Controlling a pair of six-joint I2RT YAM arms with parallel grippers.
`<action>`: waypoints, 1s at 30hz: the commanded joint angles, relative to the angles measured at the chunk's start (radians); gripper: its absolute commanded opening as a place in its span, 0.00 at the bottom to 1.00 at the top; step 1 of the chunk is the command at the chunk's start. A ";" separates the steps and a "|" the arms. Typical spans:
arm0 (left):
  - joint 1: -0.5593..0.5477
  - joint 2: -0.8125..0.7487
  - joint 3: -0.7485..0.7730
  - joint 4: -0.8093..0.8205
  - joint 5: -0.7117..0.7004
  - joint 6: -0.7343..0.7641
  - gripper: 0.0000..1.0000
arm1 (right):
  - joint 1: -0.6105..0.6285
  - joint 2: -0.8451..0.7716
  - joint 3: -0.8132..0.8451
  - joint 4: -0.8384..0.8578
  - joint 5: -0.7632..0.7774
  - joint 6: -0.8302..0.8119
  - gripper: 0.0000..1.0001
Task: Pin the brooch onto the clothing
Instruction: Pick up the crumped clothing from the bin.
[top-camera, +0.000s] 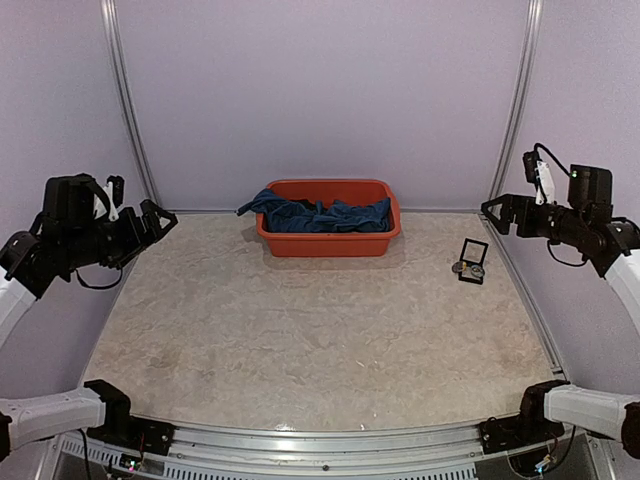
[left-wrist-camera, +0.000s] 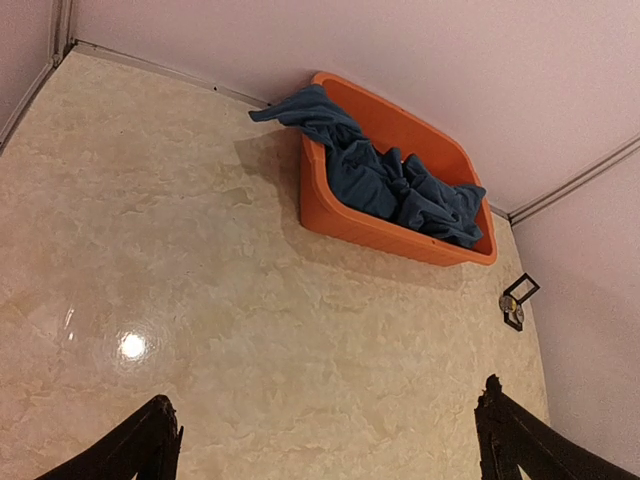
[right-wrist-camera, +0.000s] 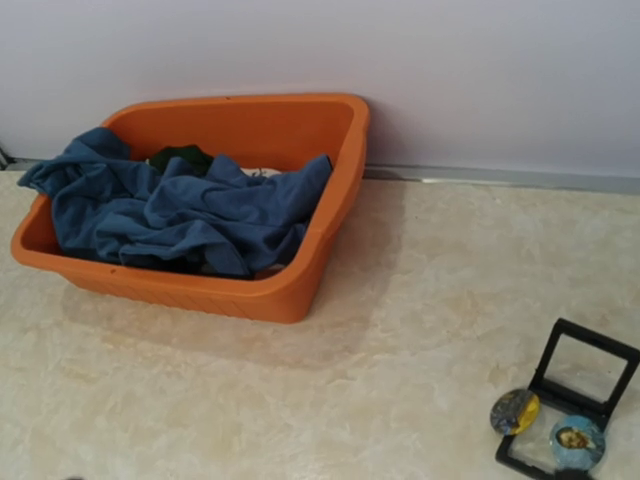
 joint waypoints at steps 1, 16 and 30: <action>0.044 -0.008 -0.023 0.045 0.034 -0.014 0.99 | -0.015 0.009 0.029 -0.015 0.026 0.032 1.00; 0.268 0.234 0.094 0.110 0.410 0.024 0.99 | -0.016 0.127 -0.025 0.208 -0.043 0.100 1.00; 0.061 0.725 0.562 0.044 0.027 0.202 0.99 | 0.153 0.575 0.256 0.312 0.004 0.103 1.00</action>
